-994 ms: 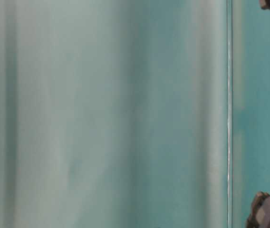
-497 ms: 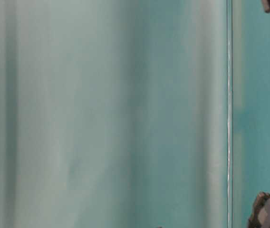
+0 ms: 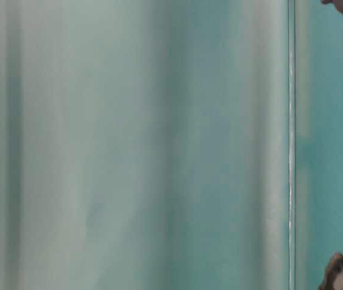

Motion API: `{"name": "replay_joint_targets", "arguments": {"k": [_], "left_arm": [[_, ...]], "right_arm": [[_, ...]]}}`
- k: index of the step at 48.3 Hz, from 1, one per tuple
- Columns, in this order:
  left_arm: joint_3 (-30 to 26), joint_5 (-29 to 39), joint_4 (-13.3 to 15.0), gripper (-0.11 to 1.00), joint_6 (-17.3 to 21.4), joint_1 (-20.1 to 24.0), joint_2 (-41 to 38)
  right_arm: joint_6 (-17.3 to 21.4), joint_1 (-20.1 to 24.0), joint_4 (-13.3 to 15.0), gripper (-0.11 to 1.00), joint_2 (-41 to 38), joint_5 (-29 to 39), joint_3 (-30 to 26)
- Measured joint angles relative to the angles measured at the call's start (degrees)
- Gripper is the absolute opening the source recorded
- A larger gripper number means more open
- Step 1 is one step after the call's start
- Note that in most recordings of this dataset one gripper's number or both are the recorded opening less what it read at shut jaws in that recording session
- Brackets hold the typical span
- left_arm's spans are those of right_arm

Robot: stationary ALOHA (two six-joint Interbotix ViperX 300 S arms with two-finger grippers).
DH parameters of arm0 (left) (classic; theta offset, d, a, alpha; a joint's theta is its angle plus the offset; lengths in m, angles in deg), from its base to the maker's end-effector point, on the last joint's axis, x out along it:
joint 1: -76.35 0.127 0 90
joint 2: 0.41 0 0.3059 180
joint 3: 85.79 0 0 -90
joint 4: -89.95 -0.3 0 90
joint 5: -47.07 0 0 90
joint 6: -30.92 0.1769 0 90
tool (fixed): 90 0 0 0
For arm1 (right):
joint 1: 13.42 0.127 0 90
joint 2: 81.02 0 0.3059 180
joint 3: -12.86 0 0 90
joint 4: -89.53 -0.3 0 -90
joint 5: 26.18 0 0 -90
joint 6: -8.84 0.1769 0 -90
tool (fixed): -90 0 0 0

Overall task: Insert the wire into the hole on the right side and pull it with the left arm.
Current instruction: 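Pull the wire leftward through the hole with the left gripper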

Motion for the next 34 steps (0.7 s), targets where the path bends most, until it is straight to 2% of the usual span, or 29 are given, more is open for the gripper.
{"name": "replay_joint_targets", "arguments": {"k": [17, 34], "left_arm": [[9.93, 4.83, -0.18, -0.10, -0.09, -1.41, 11.25], [14.15, 13.80, -0.26, -0.10, -0.26, -2.02, 18.54]], "right_arm": [[0.00, 0.00, 0.00, 0.69, 0.18, 0.00, 0.70], [0.00, 0.00, -0.09, 0.69, 0.18, 0.09, 0.97]]}}
